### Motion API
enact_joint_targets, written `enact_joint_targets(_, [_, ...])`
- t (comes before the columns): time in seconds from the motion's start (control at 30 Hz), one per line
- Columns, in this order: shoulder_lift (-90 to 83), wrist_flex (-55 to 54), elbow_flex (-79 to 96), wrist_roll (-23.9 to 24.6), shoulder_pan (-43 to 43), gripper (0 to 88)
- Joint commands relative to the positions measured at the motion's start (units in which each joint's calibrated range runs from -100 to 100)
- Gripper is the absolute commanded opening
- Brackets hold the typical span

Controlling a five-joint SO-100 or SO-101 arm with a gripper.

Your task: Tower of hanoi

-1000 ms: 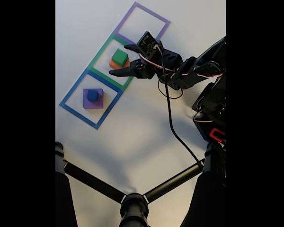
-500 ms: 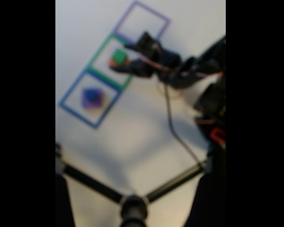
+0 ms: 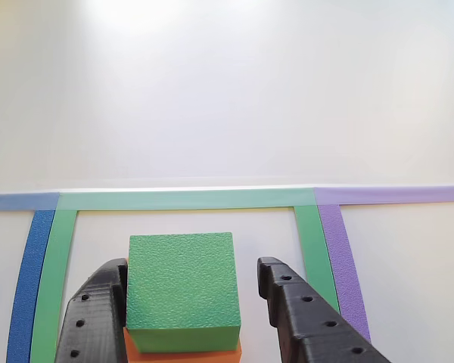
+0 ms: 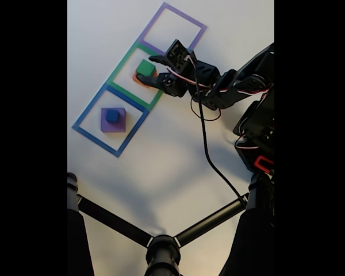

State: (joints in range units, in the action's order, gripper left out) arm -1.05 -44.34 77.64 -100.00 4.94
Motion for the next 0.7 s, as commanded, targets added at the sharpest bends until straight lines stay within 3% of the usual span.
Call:
enact_joint_targets(0.0, [-0.4, -1.3, -1.1, 0.0, -0.8, 13.5])
enact_joint_targets(0.5, [-0.4, -1.4, -1.2, 0.0, -1.5, 6.4])
enact_joint_targets(0.67, [-6.2, 5.7, -3.2, 0.0, -1.9, 5.8])
